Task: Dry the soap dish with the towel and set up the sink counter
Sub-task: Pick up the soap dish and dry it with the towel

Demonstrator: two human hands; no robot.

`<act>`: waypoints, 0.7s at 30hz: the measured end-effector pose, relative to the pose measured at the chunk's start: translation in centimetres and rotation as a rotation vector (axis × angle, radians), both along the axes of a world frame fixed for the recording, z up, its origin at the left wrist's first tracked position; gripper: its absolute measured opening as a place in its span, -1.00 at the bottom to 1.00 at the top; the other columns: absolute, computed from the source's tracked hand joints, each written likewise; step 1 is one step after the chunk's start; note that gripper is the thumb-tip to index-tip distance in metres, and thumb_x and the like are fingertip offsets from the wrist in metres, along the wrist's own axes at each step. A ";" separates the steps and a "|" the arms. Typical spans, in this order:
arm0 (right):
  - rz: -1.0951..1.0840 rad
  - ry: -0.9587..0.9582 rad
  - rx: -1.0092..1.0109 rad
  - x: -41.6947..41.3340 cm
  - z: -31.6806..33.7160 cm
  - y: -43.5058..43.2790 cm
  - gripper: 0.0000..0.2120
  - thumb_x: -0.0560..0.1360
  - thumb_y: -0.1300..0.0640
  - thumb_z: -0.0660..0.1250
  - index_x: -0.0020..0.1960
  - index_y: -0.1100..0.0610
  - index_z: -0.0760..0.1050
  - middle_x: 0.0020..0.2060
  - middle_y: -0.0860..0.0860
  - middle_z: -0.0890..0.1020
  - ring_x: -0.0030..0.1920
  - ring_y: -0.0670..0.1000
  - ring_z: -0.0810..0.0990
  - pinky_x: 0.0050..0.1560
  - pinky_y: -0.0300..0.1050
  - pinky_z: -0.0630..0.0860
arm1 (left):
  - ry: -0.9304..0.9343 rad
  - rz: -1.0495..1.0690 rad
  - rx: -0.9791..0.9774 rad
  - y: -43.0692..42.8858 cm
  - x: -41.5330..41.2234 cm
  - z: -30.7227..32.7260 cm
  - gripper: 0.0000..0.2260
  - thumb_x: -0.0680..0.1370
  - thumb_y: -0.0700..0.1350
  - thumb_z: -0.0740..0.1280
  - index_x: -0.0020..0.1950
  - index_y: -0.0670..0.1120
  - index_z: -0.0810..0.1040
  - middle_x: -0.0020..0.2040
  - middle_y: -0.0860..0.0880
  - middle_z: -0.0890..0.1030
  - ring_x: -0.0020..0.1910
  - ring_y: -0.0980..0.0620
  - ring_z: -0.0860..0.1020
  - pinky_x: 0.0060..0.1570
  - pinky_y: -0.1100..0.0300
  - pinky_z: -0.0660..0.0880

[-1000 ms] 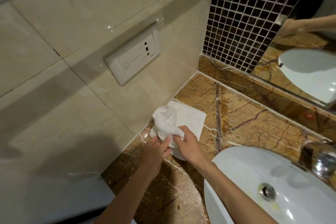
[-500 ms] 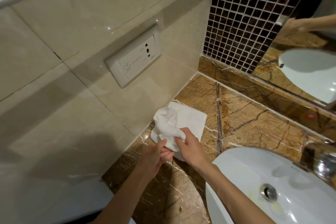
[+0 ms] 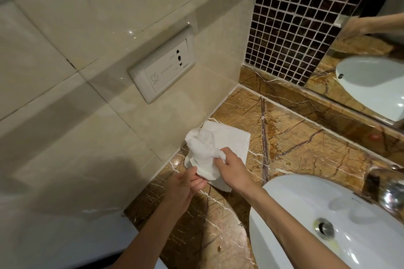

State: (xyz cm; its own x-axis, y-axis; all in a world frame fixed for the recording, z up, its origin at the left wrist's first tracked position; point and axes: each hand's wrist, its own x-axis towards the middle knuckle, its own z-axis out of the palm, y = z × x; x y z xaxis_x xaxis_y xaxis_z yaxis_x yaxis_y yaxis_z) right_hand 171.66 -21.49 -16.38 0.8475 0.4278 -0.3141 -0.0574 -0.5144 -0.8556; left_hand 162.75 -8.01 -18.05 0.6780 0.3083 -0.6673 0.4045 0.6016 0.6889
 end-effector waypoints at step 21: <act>0.058 0.037 0.011 0.0 -1.0 -0.2 -0.92 0.57 0.12 0.21 0.03 0.08 0.44 -0.07 0.04 0.58 -0.06 0.06 0.54 -0.06 -0.02 0.43 | 0.164 -0.075 0.127 1.2 2.1 0.1 -0.86 0.48 -0.21 0.32 -0.20 -0.28 0.53 -0.33 -0.25 0.64 -0.30 -0.11 0.62 -0.06 -0.05 0.57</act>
State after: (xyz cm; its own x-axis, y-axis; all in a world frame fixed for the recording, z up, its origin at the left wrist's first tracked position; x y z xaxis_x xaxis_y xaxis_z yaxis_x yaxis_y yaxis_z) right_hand 171.61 -21.71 -17.38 0.8094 0.4791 -0.3396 -0.0592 -0.5088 -0.8589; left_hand 164.81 -6.84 -17.90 0.5878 0.3496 -0.7296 0.5578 0.4781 0.6785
